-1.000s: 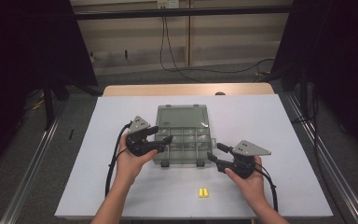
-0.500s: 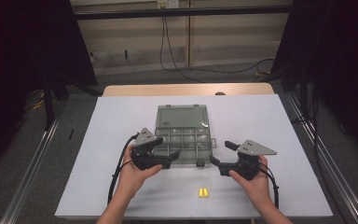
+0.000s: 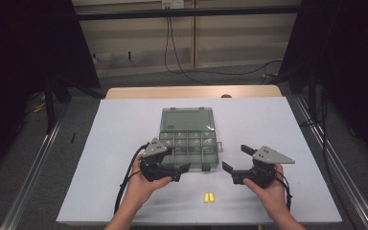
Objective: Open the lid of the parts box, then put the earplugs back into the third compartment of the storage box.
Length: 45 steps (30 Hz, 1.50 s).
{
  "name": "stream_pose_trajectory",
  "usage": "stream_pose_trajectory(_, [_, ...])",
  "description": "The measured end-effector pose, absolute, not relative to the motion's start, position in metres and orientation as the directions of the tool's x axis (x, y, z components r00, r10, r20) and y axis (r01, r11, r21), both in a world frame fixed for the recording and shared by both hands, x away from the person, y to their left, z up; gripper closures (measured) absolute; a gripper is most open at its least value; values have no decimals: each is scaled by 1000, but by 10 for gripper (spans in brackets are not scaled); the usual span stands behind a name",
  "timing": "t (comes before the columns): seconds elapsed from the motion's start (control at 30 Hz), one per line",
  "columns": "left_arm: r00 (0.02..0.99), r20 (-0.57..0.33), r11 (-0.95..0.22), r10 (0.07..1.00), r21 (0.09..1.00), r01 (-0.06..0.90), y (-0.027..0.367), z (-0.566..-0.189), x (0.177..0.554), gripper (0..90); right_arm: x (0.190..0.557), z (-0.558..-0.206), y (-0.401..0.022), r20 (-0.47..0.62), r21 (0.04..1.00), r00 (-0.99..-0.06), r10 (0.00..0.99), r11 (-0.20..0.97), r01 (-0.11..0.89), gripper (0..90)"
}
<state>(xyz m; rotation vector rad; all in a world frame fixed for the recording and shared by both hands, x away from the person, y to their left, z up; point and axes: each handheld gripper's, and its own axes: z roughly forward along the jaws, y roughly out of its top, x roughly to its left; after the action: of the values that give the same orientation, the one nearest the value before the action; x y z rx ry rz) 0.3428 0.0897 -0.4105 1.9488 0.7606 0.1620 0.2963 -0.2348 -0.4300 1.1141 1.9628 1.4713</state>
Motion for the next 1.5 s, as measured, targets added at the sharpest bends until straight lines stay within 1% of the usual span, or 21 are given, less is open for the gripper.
stream_pose_trajectory(0.13, [798, -208, -310, 565, 843, 440, 87, -412, 341, 104, 292, -432, -242, 110, 933, -568, 816, 112, 342, 58])
stream_pose_trajectory(0.27, [808, -214, -316, 548, 842, 437, 83, -412, 339, 97, 286, -433, -252, 118, 935, -554, 824, 96, 343, 58])
stream_pose_trajectory(0.57, [812, -219, -322, 541, 838, 441, 79, -417, 336, 91, 278, -432, -272, 126, 943, -528, 840, 64, 327, 53])
stream_pose_trajectory(0.83, [821, -224, -330, 525, 835, 439, 73, -419, 334, 86, 273, -433, -281, 119, 947, -518, 847, 61, 316, 31])
stream_pose_trajectory(1.03, [826, -229, -339, 515, 830, 442, 69, -421, 332, 82, 270, -434, -288, 120, 944, -507, 853, 59, 323, 29])
stream_pose_trajectory(1.3, [835, -234, -351, 498, 826, 441, 63, -422, 330, 71, 269, -434, -292, 126, 953, -504, 854, 38, 302, 27])
stream_pose_trajectory(1.5, [837, -236, -354, 493, 825, 441, 61, -423, 328, 66, 267, -435, -294, 120, 953, -514, 850, 46, 300, 26])
